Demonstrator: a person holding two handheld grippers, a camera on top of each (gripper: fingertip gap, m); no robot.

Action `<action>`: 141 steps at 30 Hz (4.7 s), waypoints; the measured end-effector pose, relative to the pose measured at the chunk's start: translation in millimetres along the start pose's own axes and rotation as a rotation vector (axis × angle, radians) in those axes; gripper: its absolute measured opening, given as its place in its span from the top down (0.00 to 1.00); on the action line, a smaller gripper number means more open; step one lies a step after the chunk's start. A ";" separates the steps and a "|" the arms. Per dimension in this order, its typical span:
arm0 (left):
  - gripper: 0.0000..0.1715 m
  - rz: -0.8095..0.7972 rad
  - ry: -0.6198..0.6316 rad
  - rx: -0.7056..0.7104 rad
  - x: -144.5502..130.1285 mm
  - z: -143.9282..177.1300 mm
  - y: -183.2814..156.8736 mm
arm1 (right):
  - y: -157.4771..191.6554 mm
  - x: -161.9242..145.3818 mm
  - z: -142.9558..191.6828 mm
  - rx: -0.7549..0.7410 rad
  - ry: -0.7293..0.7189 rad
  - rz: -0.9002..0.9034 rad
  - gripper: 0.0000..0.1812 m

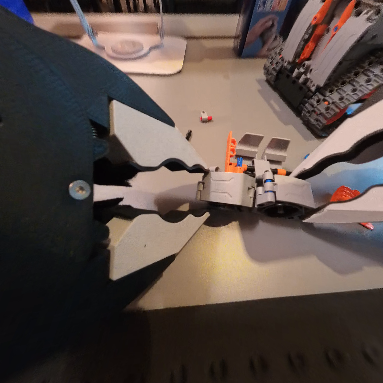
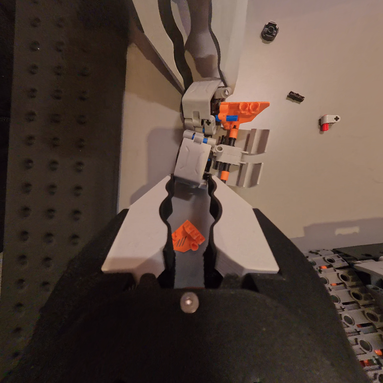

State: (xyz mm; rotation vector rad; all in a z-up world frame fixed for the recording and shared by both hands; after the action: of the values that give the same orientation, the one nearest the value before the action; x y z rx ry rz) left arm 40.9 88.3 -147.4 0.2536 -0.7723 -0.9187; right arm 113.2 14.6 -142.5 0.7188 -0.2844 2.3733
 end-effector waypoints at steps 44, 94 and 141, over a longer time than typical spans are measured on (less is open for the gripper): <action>0.81 -0.136 0.011 0.128 -2.9 1.7 4.4 | -2.3 3.4 3.9 -0.052 -0.024 0.057 0.85; 0.81 -0.109 -0.014 0.200 -18.6 6.5 9.3 | 0.4 18.9 -3.5 -0.557 0.153 0.702 0.87; 0.73 0.318 -0.117 -0.068 -23.0 12.6 15.3 | -14.5 11.0 0.1 -0.235 -0.064 0.215 0.87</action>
State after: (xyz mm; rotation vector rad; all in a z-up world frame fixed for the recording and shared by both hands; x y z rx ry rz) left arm 33.2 117.1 -141.9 0.0149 -0.8594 -0.6607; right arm 115.3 31.4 -135.9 0.6814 -0.6863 2.4632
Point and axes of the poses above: each gripper's, where its closed fingertips meet, z back along the fingers, x out of its top, y = z × x across the jaws, the point moved 3 cm from there along z, back along the fingers
